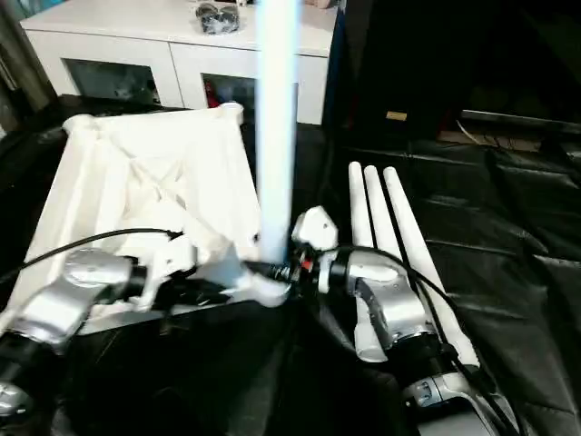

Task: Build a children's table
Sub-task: Rotate leg to tighten

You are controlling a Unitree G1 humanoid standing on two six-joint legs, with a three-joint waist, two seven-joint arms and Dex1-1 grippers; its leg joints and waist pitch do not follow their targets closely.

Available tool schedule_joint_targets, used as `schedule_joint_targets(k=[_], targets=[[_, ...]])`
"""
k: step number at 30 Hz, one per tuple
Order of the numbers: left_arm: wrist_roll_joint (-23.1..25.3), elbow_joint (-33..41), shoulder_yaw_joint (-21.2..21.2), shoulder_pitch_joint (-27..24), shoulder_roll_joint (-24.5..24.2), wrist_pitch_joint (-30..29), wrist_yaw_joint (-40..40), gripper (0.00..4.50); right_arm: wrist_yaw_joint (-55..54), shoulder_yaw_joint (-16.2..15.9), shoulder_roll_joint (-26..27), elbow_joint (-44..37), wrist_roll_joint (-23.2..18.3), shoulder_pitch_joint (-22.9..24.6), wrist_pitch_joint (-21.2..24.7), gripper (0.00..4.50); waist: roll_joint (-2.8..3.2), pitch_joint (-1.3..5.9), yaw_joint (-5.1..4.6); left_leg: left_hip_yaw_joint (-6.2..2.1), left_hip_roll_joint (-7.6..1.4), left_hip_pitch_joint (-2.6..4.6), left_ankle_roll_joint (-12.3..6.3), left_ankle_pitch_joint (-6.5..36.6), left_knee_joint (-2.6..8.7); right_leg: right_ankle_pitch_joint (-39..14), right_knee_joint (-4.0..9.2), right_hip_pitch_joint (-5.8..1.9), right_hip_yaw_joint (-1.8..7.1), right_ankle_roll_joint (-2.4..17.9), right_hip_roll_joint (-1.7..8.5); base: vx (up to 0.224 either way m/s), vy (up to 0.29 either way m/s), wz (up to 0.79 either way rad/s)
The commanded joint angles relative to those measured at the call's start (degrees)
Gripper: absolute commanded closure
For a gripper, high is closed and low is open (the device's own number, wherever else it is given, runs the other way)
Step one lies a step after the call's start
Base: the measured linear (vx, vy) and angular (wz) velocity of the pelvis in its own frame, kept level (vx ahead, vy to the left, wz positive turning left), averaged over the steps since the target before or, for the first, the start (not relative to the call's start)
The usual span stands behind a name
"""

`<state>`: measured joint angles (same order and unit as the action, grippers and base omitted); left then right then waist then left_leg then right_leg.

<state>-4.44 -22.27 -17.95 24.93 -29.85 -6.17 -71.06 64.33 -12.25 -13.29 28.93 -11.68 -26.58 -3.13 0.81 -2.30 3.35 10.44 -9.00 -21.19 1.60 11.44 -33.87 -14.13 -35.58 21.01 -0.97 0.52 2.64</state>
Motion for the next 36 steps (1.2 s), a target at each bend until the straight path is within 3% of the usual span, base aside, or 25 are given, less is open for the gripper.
schedule_joint_targets(k=[1, 4, 7, 9, 10, 12, 14, 17, 19, 21, 23, 27, 33, 36], targets=[[-2.31, 2.94, -0.46, -0.17, 0.44, 1.53, -4.17, 4.50, 1.10, -3.50, -0.83, 4.18, 2.85, 2.85, 1.65, 2.60, -0.04, 2.49, -0.12, -1.65, -4.82, 0.90, -3.57, 8.92, 4.38, 0.91, 3.81, -1.37, 2.45, 15.50, 5.78, 0.000, 0.000, 0.00], [-2.78, 3.20, 0.50, -0.33, 0.32, 0.89, -3.39, 4.50, 1.10, -3.10, -0.01, 4.61, 2.71, 3.14, 1.09, 2.60, -0.12, 2.35, -0.09, -1.70, -4.89, 1.02, -2.38, 10.42, 4.61, -2.97, 4.12, -1.29, 2.61, 15.06, 5.91, 0.000, 0.000, 0.00], [-2.89, 3.57, 0.79, -0.44, 0.36, 0.14, -2.71, 4.50, -1.04, -2.17, 0.95, 6.24, 2.75, 2.61, 0.88, 2.60, -0.18, 2.42, -0.13, -1.70, -4.88, 0.97, -2.18, 9.69, 4.59, -2.29, 4.03, -1.31, 2.66, 15.16, 5.99, 0.000, 0.000, 0.00], [-2.27, 3.88, 1.18, -0.24, 0.82, -1.56, -0.26, 4.50, -8.32, 0.11, 3.00, 10.50, 3.73, 0.57, 0.46, 2.60, -0.15, 2.28, -0.32, -1.71, -4.78, 0.86, -2.04, 9.85, 4.67, -2.71, 4.06, -1.22, 2.69, 15.41, 6.01, 0.000, 0.000, 0.00], [-2.09, 3.90, 1.24, -0.17, 0.92, -1.92, 0.27, 4.50, -9.64, 0.44, 3.30, 11.23, 3.99, 0.21, 0.39, 2.60, -0.11, 2.08, -0.74, -1.87, -4.76, 0.79, -1.10, 11.53, 4.95, -5.46, 4.23, -1.16, 2.68, 15.41, 6.09, 0.000, 0.000, 0.00], [-0.09, 4.47, 1.93, 0.81, 3.35, -6.65, 7.14, 4.50, -21.08, 3.06, 6.02, 16.48, 5.29, -2.81, 0.48, 2.60, 0.09, 1.86, -1.35, -2.07, -4.79, 0.99, 0.75, 14.55, 5.24, -10.12, 4.46, -0.95, 2.69, 15.10, 6.07, 0.000, 0.000, 0.00], [0.10, 4.73, 2.25, 1.02, 4.30, -7.81, 8.92, 4.50, -23.99, 3.53, 6.69, 17.69, 5.80, -3.52, 0.24, 2.60, 0.15, 1.82, -1.76, -2.26, -4.73, 1.07, 2.35, 16.98, 5.32, -14.88, 4.89, -0.88, 2.83, 13.95, 6.24, 0.000, 0.000, 0.00], [1.73, 6.21, 3.67, 1.99, 9.03, -14.78, 18.27, 4.50, -30.94, 5.32, 9.56, 20.59, 5.32, -5.55, 1.73, 2.60, 0.23, 1.84, -2.03, -2.29, -4.72, 0.98, 2.85, 17.75, 5.51, -14.66, 4.78, -0.83, 2.81, 13.11, 5.97, 0.000, 0.000, 0.00], [3.68, 5.90, 4.96, 3.43, 13.76, -19.93, 26.99, 4.50, -35.40, 5.62, 11.50, 23.08, 5.67, -7.15, 3.54, 2.60, 0.08, 1.91, -1.69, -2.04, -4.56, 1.46, 2.27, 16.99, 5.03, -13.73, 5.15, -0.54, 3.03, 13.76, 6.08, 0.000, 0.000, 0.00], [5.24, 5.01, 5.08, 4.60, 17.28, -22.79, 32.58, 4.50, -38.17, 4.75, 12.82, 25.09, 6.96, -8.29, 3.57, 2.61, 0.03, 2.00, -1.53, -1.94, -4.52, 1.10, 1.71, 14.93, 4.97, -11.73, 5.02, -0.86, 2.93, 13.87, 6.02, 0.000, 0.000, 0.00], [6.32, 3.65, 4.29, 5.08, 19.20, -23.54, 34.95, 4.50, -39.68, 4.80, 14.12, 26.00, 6.96, -8.98, 3.26, 2.61, -0.19, 2.09, -1.37, -1.75, -4.35, 0.94, 0.44, 13.17, 4.67, -9.22, 5.09, -1.00, 2.93, 13.90, 6.02, 0.000, 0.000, 0.00], [7.12, 2.58, 3.77, 4.80, 19.29, -23.95, 35.87, 4.50, -40.48, 5.54, 15.17, 26.74, 6.74, -9.29, 3.30, 2.61, 0.00, 2.26, -1.29, -1.75, -4.34, 0.82, -0.96, 12.08, 4.63, -6.91, 4.87, -1.07, 2.77, 13.72, 5.85, 0.000, 0.000, 0.00], [7.59, 2.89, 4.10, 4.82, 19.02, -24.89, 36.29, 4.50, -40.06, 6.62, 16.03, 28.20, 6.49, -9.94, 3.60, 2.61, 0.30, 1.94, -1.55, -2.03, -4.51, 1.11, 0.64, 17.42, 5.17, -13.25, 5.41, -0.63, 2.75, 12.85, 5.86, 0.000, 0.000, 0.00], [7.59, 3.05, 4.08, 4.83, 19.00, -24.96, 36.14, 4.50, -40.32, 6.40, 16.04, 28.26, 6.87, -10.08, 3.45, 2.61, 0.31, 1.89, -1.61, -2.04, -4.52, 1.12, 0.94, 17.96, 5.28, -13.27, 5.47, -0.47, 2.80, 12.51, 5.81, 0.000, 0.000, 0.00]])
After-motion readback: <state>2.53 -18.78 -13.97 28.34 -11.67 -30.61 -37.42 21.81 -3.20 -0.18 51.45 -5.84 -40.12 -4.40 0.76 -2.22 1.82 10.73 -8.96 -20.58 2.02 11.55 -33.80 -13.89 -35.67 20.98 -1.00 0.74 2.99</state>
